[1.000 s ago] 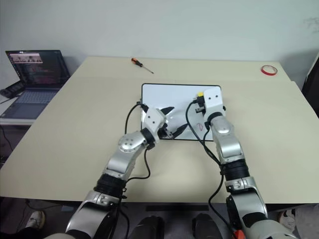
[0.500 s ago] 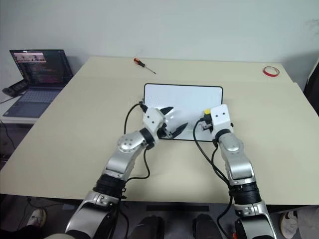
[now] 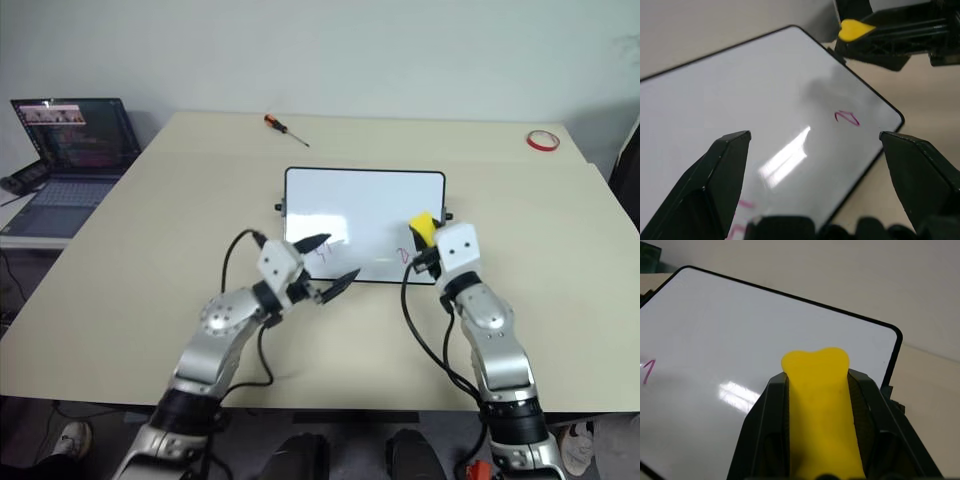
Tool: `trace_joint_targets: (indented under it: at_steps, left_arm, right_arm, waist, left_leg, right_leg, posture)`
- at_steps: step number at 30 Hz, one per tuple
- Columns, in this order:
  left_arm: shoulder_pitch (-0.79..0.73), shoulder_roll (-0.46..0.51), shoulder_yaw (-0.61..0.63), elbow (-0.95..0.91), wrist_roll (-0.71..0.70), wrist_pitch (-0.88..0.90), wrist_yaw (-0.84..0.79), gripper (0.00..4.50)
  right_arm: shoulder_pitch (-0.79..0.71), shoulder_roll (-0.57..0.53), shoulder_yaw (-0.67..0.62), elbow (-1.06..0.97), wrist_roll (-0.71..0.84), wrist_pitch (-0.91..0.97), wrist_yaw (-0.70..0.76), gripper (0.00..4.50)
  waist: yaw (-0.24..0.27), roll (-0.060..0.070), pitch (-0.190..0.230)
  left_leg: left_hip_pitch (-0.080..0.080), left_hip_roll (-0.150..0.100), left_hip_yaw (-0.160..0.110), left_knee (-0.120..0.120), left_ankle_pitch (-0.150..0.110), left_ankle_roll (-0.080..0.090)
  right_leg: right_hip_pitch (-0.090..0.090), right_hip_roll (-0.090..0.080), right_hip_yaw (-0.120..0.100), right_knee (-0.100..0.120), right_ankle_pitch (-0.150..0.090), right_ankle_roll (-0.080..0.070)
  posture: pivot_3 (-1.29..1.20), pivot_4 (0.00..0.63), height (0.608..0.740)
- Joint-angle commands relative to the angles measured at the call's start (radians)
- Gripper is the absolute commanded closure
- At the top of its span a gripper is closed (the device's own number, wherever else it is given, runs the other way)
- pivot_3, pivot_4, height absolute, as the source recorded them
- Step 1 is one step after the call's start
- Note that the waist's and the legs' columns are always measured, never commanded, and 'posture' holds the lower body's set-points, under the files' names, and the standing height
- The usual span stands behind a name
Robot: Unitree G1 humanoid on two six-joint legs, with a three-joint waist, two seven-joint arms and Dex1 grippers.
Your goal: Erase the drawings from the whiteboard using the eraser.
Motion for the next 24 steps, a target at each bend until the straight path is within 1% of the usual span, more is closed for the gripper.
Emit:
trace_joint_targets:
  at_steps: [1, 7, 13, 16, 20, 24]
  left_arm:
    - [0.041, 0.003, -0.011, -0.041, -0.003, -0.012, 0.002, 0.00]
    - [0.054, -0.020, -0.044, -0.022, 0.024, -0.022, 0.023, 0.00]
    - [-0.004, -0.051, -0.058, 0.018, 0.046, -0.022, 0.046, 0.00]
    - [-0.021, -0.058, -0.058, 0.027, 0.052, -0.023, 0.050, 0.00]
    - [-0.046, -0.065, -0.061, 0.029, 0.054, -0.018, 0.052, 0.00]
    - [-0.050, -0.062, -0.055, 0.024, 0.051, -0.013, 0.050, 0.00]
  right_arm:
    - [0.010, -0.019, 0.013, -0.012, -0.023, -0.071, 0.016, 3.27]
    - [-0.030, -0.016, 0.034, 0.080, -0.054, -0.100, 0.016, 3.27]
    - [-0.118, 0.014, 0.096, 0.251, -0.100, -0.135, 0.026, 3.27]
    - [-0.143, 0.023, 0.103, 0.289, -0.104, -0.149, 0.025, 3.27]
    - [-0.182, 0.018, 0.116, 0.340, -0.144, -0.090, 0.012, 3.27]
    - [-0.165, -0.002, 0.111, 0.325, -0.183, -0.002, -0.007, 3.27]
  waist:
    - [0.002, 0.000, 0.001]
    - [0.007, 0.000, 0.001]
    - [0.007, 0.000, 0.001]
    - [0.007, 0.000, 0.001]
    - [0.006, 0.000, 0.001]
    - [0.007, 0.000, 0.000]
  left_leg:
    - [0.000, 0.000, 0.000, 0.000, 0.000, 0.000]
    - [0.001, 0.000, -0.001, 0.000, 0.000, 0.000]
    - [0.001, 0.000, 0.000, 0.000, 0.000, 0.000]
    - [0.000, 0.000, 0.000, 0.000, 0.000, 0.000]
    - [0.000, 0.000, 0.001, 0.000, 0.000, 0.000]
    - [0.001, 0.000, 0.000, 0.001, 0.000, 0.000]
  right_leg:
    - [0.000, 0.000, 0.000, 0.000, 0.000, 0.000]
    - [0.001, 0.000, -0.001, 0.000, 0.000, 0.000]
    - [0.001, 0.001, -0.001, 0.000, 0.000, 0.000]
    - [0.001, 0.000, -0.001, 0.000, 0.000, 0.000]
    - [0.000, 0.000, -0.001, 0.000, 0.000, 0.000]
    - [0.001, 0.000, -0.001, 0.001, 0.000, 0.000]
  posture:
    - [0.00, 0.150, 0.740]
    - [0.00, 0.150, 0.740]
    - [0.00, 0.150, 0.740]
    - [0.00, 0.150, 0.740]
    - [0.00, 0.150, 0.740]
    - [0.00, 0.150, 0.740]
